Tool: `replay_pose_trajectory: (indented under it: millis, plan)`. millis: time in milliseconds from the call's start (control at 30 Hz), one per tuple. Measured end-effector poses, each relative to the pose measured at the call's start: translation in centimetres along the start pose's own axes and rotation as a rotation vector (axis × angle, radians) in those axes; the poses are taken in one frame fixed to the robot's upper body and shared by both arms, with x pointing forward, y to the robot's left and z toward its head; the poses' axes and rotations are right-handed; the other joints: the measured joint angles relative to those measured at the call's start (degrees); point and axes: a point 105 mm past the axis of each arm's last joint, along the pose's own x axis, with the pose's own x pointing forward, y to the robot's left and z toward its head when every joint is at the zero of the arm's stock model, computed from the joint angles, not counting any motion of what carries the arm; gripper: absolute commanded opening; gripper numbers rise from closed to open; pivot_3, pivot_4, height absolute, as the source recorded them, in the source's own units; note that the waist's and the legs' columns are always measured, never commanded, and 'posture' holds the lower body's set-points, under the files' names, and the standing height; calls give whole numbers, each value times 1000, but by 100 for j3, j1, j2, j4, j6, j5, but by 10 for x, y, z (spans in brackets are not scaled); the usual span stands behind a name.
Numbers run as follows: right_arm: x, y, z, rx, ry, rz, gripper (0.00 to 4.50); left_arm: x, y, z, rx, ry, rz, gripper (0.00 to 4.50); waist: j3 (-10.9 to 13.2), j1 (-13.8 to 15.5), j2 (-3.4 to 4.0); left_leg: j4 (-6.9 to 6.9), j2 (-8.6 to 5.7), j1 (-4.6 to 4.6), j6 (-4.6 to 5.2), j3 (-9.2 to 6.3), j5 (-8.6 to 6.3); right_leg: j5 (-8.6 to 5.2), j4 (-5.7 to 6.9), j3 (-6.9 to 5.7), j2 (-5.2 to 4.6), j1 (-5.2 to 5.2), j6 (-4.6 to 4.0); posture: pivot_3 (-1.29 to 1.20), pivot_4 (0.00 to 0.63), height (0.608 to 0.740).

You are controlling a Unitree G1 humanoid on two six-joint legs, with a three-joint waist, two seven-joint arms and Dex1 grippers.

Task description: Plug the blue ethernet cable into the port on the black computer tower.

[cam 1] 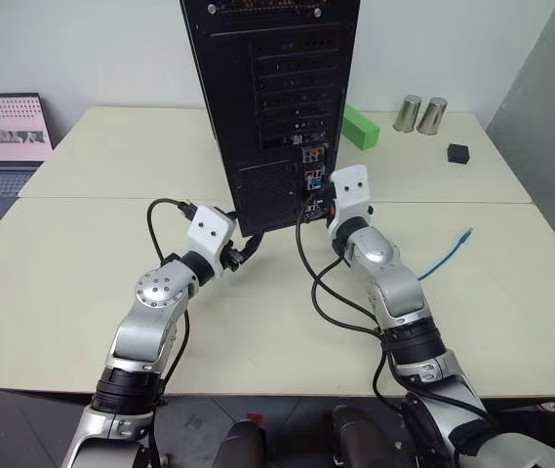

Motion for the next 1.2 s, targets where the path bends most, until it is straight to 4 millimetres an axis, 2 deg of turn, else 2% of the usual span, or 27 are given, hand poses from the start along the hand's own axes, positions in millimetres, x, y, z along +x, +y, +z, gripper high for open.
replay_pose_trajectory:
  millis: [467, 733, 1200]
  plan:
    - [4, 2, 3, 12, -2, -2, 0, 0, 0, 1, 6, 0, 0, 3118, 0, -1, 1, -1, 0, -6, 0, -1, 0, 0, -2, -1, 0, -6, 0, 0, 150, 740]
    - [7, 14, 5, 50, 11, -6, 0, 2, 0, 1, -7, 11, 3, 3118, 1, -23, 1, -1, 1, -6, 0, 0, 0, 1, 1, 1, 1, -9, -1, 0, 150, 740]
    - [11, 25, 7, 82, 29, -2, 0, 3, -8, 14, -46, 8, -1, 3118, 1, -146, 1, -5, 3, -8, 0, 1, 0, 1, 2, 2, 2, -13, -1, 0, 150, 740]
